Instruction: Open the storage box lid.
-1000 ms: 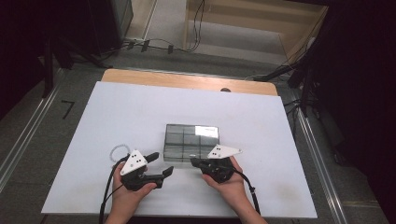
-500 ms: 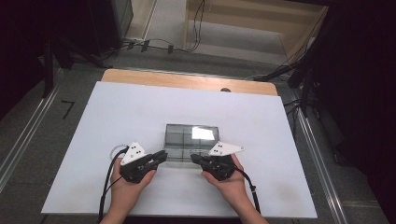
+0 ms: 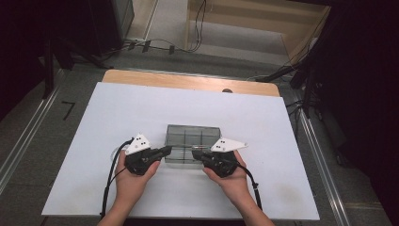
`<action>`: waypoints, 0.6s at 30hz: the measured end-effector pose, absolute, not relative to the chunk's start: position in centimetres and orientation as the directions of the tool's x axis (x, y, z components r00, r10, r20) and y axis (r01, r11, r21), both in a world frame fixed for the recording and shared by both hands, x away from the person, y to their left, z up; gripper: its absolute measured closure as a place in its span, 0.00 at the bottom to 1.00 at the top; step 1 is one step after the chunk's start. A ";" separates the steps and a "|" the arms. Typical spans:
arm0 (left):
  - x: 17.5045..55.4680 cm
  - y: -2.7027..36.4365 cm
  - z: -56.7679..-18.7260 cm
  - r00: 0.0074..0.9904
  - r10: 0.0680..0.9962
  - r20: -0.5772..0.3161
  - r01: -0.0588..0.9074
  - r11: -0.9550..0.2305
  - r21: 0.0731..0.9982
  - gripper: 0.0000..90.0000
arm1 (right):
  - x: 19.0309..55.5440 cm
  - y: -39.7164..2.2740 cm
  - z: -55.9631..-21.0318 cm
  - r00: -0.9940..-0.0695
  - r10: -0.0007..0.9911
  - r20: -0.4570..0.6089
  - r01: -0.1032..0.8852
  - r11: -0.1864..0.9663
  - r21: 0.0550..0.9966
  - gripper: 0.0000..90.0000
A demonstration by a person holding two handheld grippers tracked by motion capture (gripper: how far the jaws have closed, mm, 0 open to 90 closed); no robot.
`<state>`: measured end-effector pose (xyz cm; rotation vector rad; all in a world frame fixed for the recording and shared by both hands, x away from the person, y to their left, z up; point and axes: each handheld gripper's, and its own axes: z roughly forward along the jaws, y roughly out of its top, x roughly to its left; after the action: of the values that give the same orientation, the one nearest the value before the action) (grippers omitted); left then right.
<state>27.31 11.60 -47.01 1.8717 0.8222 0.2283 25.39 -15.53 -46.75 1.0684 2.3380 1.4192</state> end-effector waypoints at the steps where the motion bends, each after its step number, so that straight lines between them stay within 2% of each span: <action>1: 27.4 11.6 -46.9 0.748 0.632 -0.204 0.433 -0.232 0.871 1.00 | 25.5 -15.5 -46.6 -0.719 0.670 0.185 0.473 0.276 0.836 0.98; 14: 28.1 11.4 -45.7 0.743 0.635 -0.210 0.424 -0.204 0.882 1.00 | 25.1 -16.4 -45.8 -0.738 0.652 0.172 0.450 0.287 0.845 0.98; 17: 28.2 11.4 -45.5 0.745 0.634 -0.209 0.421 -0.203 0.884 1.00 | 24.8 -17.5 -45.6 -0.737 0.656 0.163 0.441 0.285 0.851 0.90; 18: 28.3 11.5 -45.4 0.745 0.633 -0.211 0.420 -0.200 0.885 1.00 | 24.7 -18.6 -45.7 -0.735 0.655 0.176 0.443 0.266 0.856 0.83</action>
<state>28.26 11.47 -45.45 1.8323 0.8178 0.2380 24.69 -18.56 -45.65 1.0253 2.3212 1.4590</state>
